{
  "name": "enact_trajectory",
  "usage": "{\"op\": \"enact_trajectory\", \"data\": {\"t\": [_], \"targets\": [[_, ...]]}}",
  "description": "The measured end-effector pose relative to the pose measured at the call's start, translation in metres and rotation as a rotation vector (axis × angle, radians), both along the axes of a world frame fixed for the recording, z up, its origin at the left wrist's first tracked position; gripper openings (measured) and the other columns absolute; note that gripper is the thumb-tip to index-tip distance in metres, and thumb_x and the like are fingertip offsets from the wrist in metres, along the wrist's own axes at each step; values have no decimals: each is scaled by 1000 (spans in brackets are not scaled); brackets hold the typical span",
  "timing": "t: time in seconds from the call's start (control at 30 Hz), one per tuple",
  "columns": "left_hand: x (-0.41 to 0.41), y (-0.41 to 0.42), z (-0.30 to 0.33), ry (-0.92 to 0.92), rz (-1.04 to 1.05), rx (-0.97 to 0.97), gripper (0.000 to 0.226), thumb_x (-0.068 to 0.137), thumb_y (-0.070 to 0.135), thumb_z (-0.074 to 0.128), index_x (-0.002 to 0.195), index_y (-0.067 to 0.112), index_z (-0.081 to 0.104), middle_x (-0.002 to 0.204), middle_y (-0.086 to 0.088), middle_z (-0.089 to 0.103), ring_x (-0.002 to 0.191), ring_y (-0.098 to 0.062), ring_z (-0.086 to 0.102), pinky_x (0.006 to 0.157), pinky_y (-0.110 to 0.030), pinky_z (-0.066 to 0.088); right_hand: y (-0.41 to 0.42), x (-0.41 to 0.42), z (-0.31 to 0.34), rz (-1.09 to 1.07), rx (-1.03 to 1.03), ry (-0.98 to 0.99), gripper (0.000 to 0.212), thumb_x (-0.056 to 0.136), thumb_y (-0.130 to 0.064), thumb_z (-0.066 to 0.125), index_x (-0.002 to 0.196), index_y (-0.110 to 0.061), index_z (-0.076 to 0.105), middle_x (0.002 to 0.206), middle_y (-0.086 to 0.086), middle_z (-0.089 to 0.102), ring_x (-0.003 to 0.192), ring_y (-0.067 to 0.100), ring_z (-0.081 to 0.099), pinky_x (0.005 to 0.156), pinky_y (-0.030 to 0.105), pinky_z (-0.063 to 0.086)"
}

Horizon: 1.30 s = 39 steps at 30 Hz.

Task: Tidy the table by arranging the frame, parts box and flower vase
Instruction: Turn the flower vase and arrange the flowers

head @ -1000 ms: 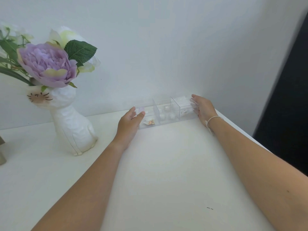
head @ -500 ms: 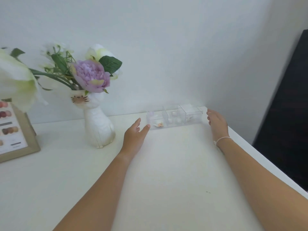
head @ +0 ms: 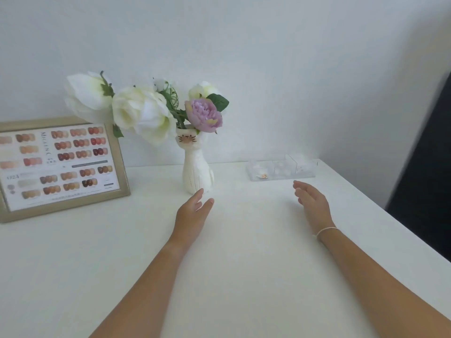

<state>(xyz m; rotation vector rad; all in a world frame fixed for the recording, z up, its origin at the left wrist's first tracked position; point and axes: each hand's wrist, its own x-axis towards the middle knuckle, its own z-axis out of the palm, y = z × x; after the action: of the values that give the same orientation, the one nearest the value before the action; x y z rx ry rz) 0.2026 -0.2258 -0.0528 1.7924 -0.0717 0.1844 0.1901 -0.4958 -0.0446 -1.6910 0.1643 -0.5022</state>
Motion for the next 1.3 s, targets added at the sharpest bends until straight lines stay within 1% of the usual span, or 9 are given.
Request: {"op": "enact_trajectory", "data": {"t": [0.3, 0.43, 0.53, 0.63, 0.8, 1.0, 1.07, 1.17, 1.3], "targets": [[-30, 59, 3, -5, 56, -20, 50, 90, 32, 54, 137, 21, 42, 141, 5, 46, 113, -2, 43, 91, -21, 31, 78, -27, 0, 147, -85, 11, 29, 91, -16, 47, 116, -22, 58, 117, -10, 58, 109, 7, 52, 89, 20, 34], [-32, 66, 5, 10, 48, -62, 51, 90, 31, 54, 138, 21, 41, 143, 1, 45, 120, -13, 50, 102, -29, 38, 100, -26, 0, 159, -113, 0, 28, 90, -17, 49, 116, -22, 58, 117, -10, 58, 104, 4, 53, 81, 15, 35], [-29, 68, 7, 17, 47, -73, 51, 89, 32, 55, 137, 23, 41, 142, 2, 45, 120, -18, 52, 102, -30, 38, 116, -21, 0, 179, -128, -6, 28, 90, -20, 52, 117, -23, 58, 118, -9, 58, 99, 1, 54, 76, 9, 37], [-23, 72, 6, 4, 50, -71, 50, 89, 32, 54, 137, 24, 42, 141, 4, 46, 120, -17, 51, 98, -27, 38, 134, -12, 0, 209, -135, -5, 29, 89, -22, 54, 118, -24, 57, 120, -8, 58, 105, 8, 55, 80, 14, 38], [-2, 77, 6, -40, 68, -47, 49, 90, 32, 54, 137, 25, 42, 140, 7, 46, 112, -2, 44, 89, -20, 31, 158, 9, 1, 233, -116, -15, 37, 87, -24, 57, 124, -24, 52, 125, -8, 55, 112, 12, 52, 88, 21, 36], [33, 76, 4, -58, 59, -36, 50, 89, 34, 54, 137, 29, 40, 141, 9, 44, 123, -8, 47, 84, -16, 33, 174, 44, 1, 236, -89, -25, 49, 85, -25, 61, 131, -27, 45, 136, -10, 47, 117, 10, 46, 96, 22, 36], [46, 74, 4, -62, 50, -53, 50, 89, 34, 54, 137, 30, 40, 139, 9, 45, 122, -8, 47, 89, -19, 37, 176, 56, 2, 241, -82, -23, 52, 84, -25, 62, 133, -28, 43, 138, -10, 45, 118, 9, 45, 97, 22, 35], [64, 68, 5, -47, 24, -110, 51, 88, 35, 55, 136, 31, 41, 125, 13, 48, 123, -9, 47, 105, -34, 39, 177, 73, 1, 243, -83, -20, 55, 83, -26, 63, 134, -28, 42, 140, -10, 44, 118, 8, 44, 99, 23, 35], [81, 62, 6, -57, -11, -147, 51, 88, 35, 57, 136, 31, 42, 121, 19, 47, 121, -6, 46, 107, -39, 39, 177, 91, 1, 258, -87, -19, 58, 82, -29, 65, 134, -28, 40, 139, -11, 43, 114, 7, 44, 94, 21, 35]]}}
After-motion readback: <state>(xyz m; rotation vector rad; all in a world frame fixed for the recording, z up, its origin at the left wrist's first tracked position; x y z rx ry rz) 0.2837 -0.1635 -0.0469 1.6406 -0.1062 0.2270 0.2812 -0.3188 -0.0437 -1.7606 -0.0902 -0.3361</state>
